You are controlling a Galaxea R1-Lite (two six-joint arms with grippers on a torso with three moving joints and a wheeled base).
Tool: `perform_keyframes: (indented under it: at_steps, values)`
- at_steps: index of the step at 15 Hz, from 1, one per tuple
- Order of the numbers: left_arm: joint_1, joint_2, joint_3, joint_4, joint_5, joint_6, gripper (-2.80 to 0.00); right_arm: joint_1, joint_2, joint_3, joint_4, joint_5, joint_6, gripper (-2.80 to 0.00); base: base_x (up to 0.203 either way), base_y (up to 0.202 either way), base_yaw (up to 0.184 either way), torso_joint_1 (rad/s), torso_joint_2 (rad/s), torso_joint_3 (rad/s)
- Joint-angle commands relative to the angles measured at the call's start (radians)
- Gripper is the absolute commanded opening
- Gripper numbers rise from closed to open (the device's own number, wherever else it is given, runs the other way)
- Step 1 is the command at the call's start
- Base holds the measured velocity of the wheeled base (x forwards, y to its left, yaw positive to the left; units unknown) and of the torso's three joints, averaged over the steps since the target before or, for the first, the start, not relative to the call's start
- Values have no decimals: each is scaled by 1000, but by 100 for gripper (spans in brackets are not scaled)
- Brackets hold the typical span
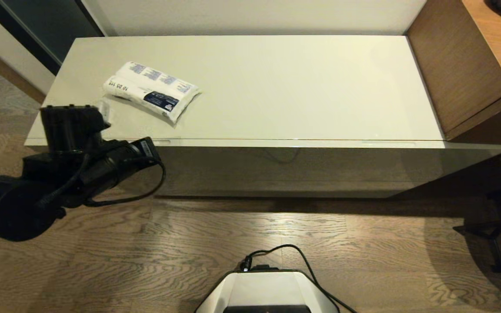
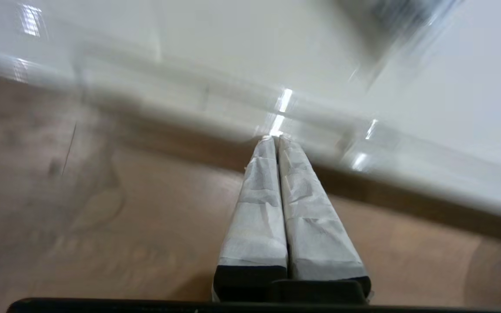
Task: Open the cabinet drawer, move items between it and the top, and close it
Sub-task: Open the drawer
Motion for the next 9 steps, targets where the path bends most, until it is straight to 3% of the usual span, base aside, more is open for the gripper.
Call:
perform_keyframes:
  at_steps: [1, 9]
  values:
    - [-1, -36, -35, 0, 1, -3, -280, 0, -6, 2, 0, 0, 0, -280, 0, 0, 0, 0, 0, 0]
    - [1, 68, -66, -10, 7, -1, -280, 0, -6, 2, 0, 0, 0, -280, 0, 0, 0, 0, 0, 0]
